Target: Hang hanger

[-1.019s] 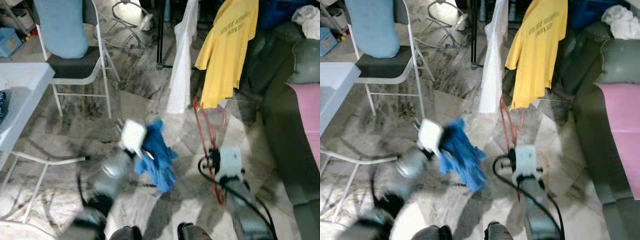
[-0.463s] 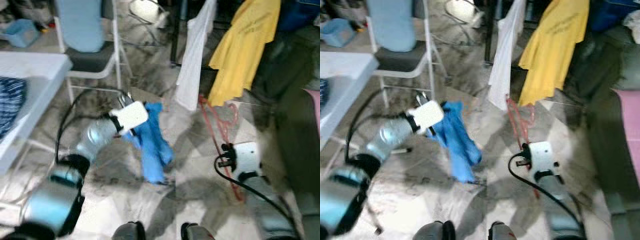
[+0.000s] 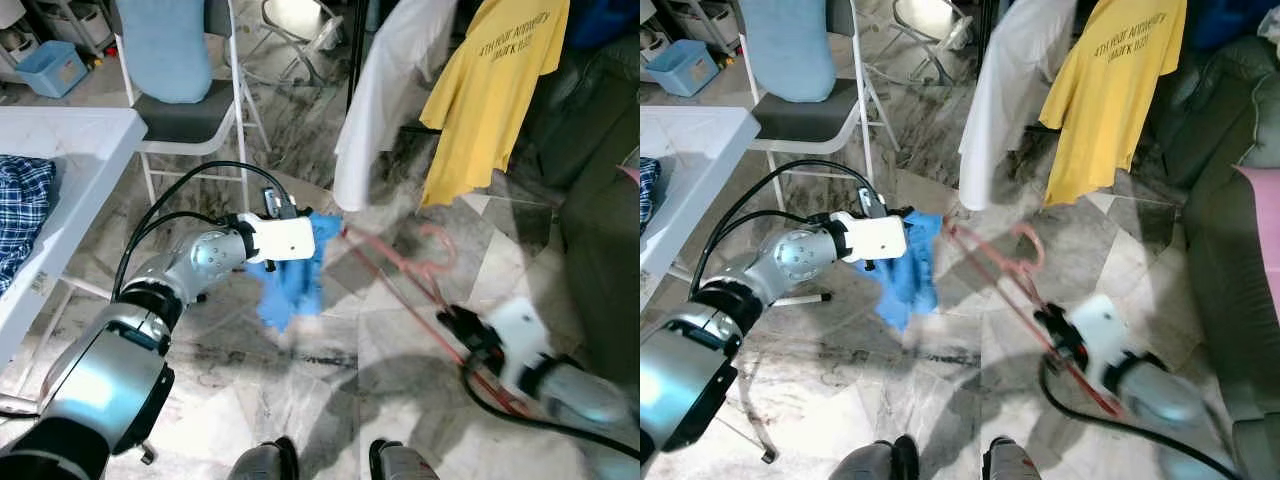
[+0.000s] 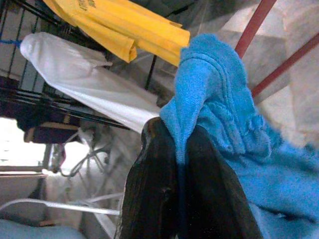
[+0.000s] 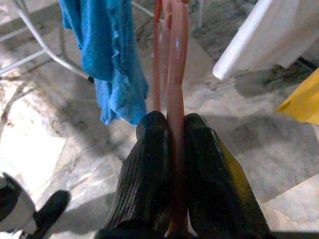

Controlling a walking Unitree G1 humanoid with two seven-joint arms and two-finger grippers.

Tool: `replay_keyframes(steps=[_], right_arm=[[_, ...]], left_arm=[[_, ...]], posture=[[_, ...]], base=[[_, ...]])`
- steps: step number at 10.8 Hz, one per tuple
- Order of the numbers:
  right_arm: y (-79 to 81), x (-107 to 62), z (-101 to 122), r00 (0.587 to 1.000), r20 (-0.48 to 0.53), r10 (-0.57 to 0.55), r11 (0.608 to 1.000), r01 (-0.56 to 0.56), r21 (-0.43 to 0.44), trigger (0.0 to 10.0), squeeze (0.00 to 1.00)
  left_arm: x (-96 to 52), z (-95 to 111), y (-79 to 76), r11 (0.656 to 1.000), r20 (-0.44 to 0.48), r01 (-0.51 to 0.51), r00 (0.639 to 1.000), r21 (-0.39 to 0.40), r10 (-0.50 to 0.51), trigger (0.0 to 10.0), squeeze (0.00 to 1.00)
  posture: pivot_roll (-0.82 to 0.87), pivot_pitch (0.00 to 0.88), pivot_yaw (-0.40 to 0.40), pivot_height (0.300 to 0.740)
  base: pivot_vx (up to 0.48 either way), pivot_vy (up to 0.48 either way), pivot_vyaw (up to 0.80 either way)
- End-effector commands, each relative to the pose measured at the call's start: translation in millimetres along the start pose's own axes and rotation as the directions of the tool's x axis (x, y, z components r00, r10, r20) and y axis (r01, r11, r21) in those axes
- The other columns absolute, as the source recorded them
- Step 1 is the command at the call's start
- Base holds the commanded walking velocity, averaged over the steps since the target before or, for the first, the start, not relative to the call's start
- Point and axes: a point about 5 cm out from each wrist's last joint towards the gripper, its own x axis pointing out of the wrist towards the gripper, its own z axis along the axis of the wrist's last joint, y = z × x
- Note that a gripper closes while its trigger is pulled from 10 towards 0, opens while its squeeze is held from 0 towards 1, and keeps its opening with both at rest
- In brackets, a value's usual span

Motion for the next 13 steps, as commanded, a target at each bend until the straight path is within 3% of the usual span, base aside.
replay_keyframes(steps=[1, 3, 7, 10, 13], right_arm=[[-0.1, -5.5, 7.2, 0.999, 0.017, 0.034, 0.999, -0.034, 0.002, 10.0, 0.0], [-3.0, -24.4, 3.1, 0.992, -0.082, 0.093, 0.995, -0.096, -0.038, 10.0, 0.0], [-2.0, -32.7, 2.2, 0.982, -0.13, 0.134, 0.99, -0.138, -0.022, 10.0, 0.0], [2.7, -24.9, 4.3, 0.982, -0.119, 0.144, 0.989, -0.149, -0.028, 10.0, 0.0], [4.5, -17.7, 2.8, 0.984, -0.115, 0.139, 0.989, -0.144, -0.038, 10.0, 0.0]], left_arm=[[-2.4, -2.2, 6.7, 0.999, -0.012, -0.011, 1.0, 0.051, 0.012, 10.0, 0.0], [-6.8, -16.3, 10.4, 0.997, -0.124, -0.043, 0.991, 0.069, 0.051, 10.0, 0.0], [-9.1, -19.4, 10.4, 0.994, -0.136, -0.057, 0.988, 0.095, 0.07, 10.0, 0.0], [-5.9, -11.0, 4.1, 0.999, -0.059, -0.038, 0.997, 0.029, 0.04, 10.0, 0.0], [-0.8, 1.2, -6.3, 1.0, 0.036, 0.009, 0.999, 0.017, -0.009, 10.0, 0.0]], posture=[[-0.23, 0.227, 0.143, 0.74], [-0.22, 0.224, 0.152, 0.74], [-0.22, 0.232, 0.151, 0.74], [-0.22, 0.232, 0.155, 0.74], [-0.21, 0.235, 0.166, 0.74]], base=[[0.0, 0.0, 0.0], [0.0, 0.0, 0.0], [0.0, 0.0, 0.0], [0.0, 0.0, 0.0], [0.0, 0.0, 0.0]])
